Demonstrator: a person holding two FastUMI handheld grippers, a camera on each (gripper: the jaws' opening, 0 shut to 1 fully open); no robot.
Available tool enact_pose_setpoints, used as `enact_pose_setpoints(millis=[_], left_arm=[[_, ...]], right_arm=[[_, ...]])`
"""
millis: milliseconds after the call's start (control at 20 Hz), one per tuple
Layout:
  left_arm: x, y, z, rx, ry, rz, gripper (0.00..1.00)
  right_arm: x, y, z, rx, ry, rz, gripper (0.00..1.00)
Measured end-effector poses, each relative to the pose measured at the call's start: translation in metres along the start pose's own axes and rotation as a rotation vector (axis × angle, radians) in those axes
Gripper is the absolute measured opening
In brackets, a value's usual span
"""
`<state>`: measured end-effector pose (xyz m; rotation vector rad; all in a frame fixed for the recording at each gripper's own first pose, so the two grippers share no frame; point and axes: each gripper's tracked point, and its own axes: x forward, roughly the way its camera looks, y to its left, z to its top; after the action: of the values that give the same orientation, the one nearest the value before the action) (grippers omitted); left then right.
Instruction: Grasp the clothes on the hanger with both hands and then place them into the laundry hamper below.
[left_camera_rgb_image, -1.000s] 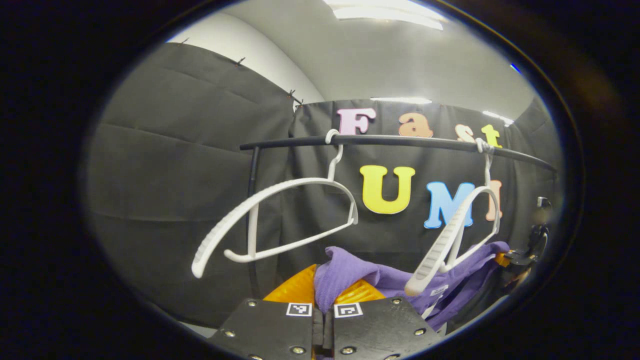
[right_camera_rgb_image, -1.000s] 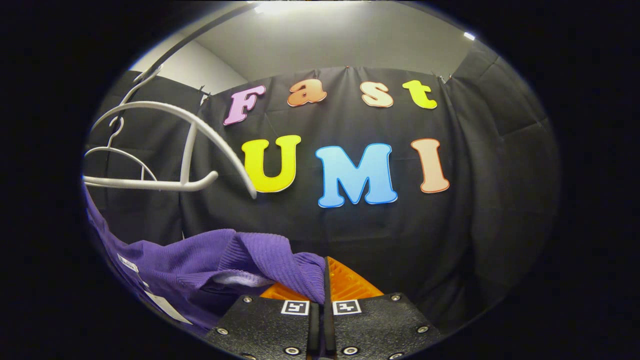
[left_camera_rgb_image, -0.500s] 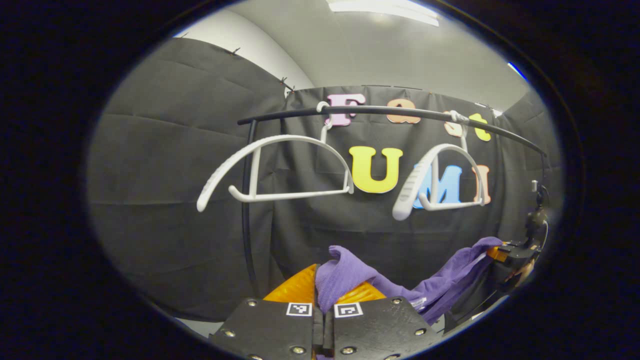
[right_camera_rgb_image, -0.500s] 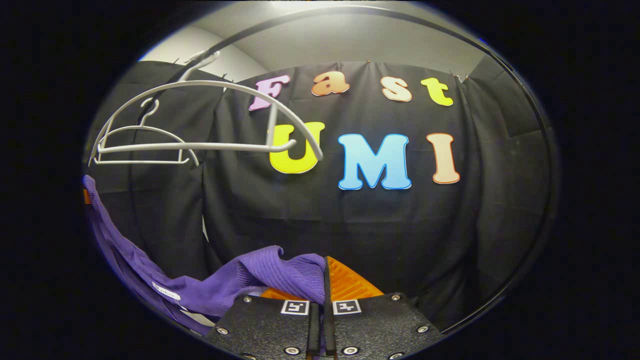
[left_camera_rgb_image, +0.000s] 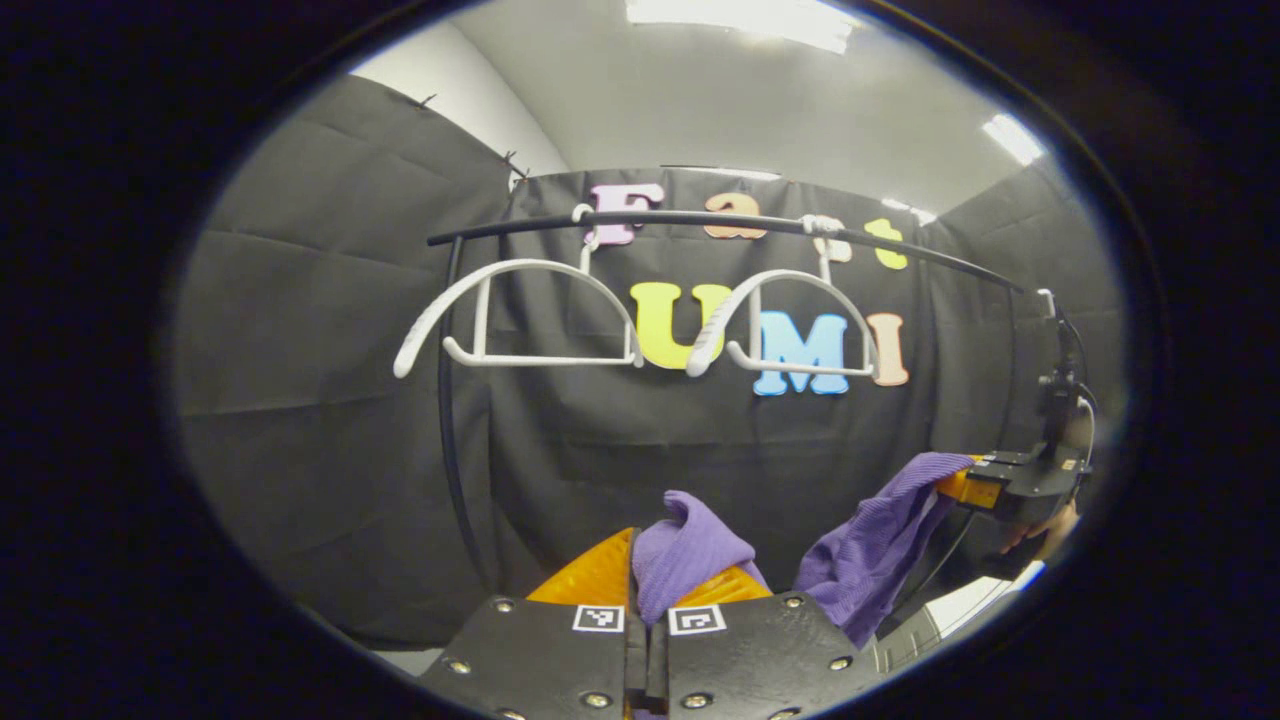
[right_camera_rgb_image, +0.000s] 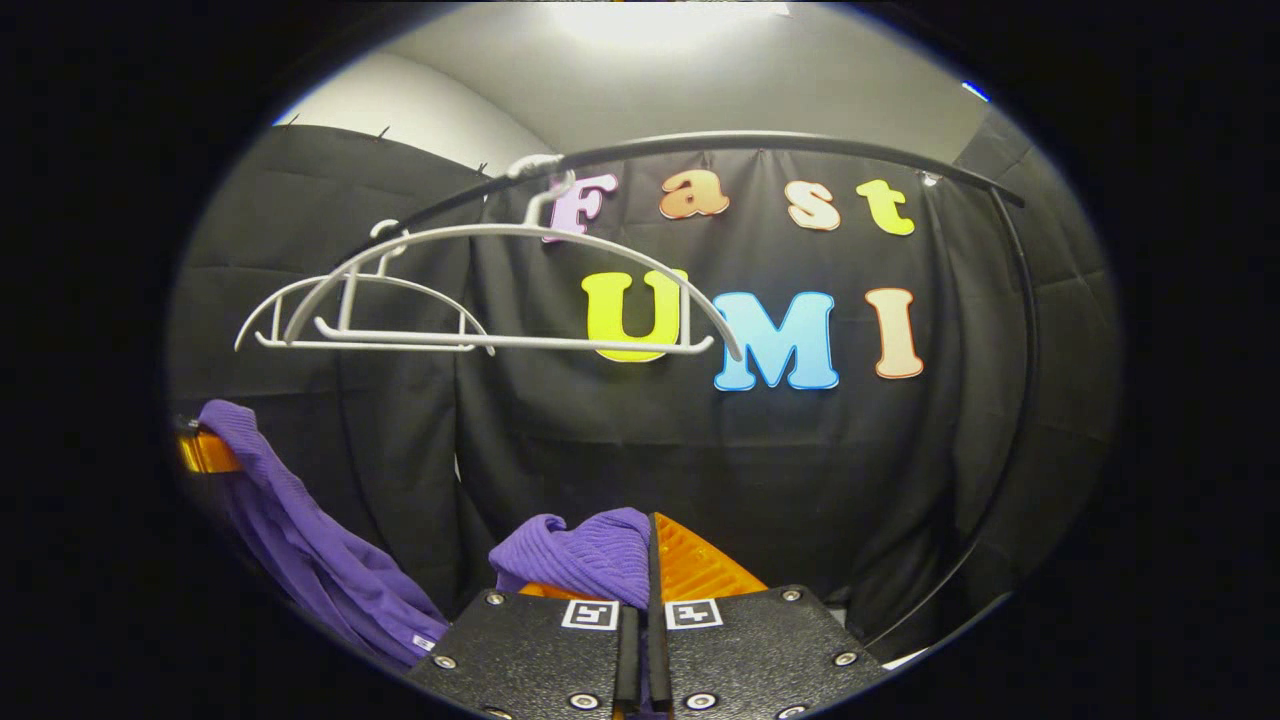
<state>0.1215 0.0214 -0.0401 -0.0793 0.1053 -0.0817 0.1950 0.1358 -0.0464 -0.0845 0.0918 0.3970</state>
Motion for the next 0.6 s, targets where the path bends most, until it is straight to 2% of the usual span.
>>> enact_pose_setpoints(millis=[250,300,350,400,450,500,600], left_arm=[[-0.021,-0.033,0.008,0.013,-0.032,-0.13,0.01],[-0.024,-0.039,0.008,0.015,-0.033,-0.153,0.06],[-0.029,-0.045,0.007,0.013,-0.033,-0.176,0.01],[-0.032,-0.052,0.006,0.01,-0.032,-0.198,0.06],[-0.037,-0.058,0.003,0.006,-0.03,-0.215,0.06],[-0.042,-0.065,0.0,0.002,-0.024,-0.231,0.01],[-0.05,-0.079,-0.009,-0.004,-0.014,-0.262,0.01]], right_arm=[[-0.046,0.036,0.017,0.044,-0.037,-0.003,0.02],[-0.054,0.043,0.018,0.049,-0.039,-0.004,0.03],[-0.061,0.048,0.019,0.054,-0.039,-0.004,0.03],[-0.069,0.054,0.018,0.061,-0.037,-0.003,0.03],[-0.076,0.059,0.017,0.069,-0.034,0.0,0.03],[-0.083,0.065,0.014,0.074,-0.026,0.004,0.03],[-0.097,0.073,0.003,0.074,-0.004,0.011,0.03]])
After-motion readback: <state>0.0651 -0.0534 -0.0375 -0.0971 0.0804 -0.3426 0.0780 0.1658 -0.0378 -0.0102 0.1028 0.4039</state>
